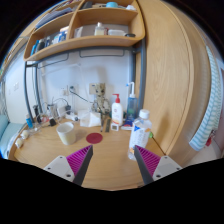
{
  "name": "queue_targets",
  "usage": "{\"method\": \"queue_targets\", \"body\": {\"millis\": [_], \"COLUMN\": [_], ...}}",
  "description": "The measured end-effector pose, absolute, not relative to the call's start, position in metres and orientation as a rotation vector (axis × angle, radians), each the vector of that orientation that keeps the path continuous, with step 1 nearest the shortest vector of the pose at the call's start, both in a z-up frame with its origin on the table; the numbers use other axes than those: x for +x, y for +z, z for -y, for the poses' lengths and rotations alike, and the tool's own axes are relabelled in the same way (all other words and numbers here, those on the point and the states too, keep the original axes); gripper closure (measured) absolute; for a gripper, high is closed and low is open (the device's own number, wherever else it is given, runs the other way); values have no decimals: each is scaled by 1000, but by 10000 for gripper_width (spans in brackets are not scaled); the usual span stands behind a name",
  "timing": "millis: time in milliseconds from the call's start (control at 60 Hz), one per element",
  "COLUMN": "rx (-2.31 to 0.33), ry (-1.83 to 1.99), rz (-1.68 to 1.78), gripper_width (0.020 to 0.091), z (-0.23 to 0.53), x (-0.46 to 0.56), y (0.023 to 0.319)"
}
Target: Pour water
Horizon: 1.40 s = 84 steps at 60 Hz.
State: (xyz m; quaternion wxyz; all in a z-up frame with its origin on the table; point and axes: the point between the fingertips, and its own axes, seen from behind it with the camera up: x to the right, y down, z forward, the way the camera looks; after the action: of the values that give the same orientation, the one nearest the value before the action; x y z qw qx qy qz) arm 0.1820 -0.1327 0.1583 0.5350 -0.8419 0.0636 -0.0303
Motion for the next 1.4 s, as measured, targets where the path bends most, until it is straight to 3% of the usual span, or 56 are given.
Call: {"method": "queue_targets", "body": {"millis": [50, 117, 467, 517, 600, 783, 933, 1167, 1400], "rx": [-2012, -1989, -1839, -1838, -1830, -1802, -1810, -1864, -1851], "ry": [-86, -94, -139, -137, -136, -152, -153, -349, -710], "rz": [-159, -173, -184, -171, -154, -102, -45, 150, 682], "gripper_width": [257, 251, 258, 311, 463, 596, 754, 755, 756], "z": [150, 140, 57, 49, 39, 33, 29, 15, -30], "x": [231, 256, 323, 325, 326, 321, 316, 304, 251], "y": [128, 113, 103, 99, 92, 87, 87, 98, 117]}}
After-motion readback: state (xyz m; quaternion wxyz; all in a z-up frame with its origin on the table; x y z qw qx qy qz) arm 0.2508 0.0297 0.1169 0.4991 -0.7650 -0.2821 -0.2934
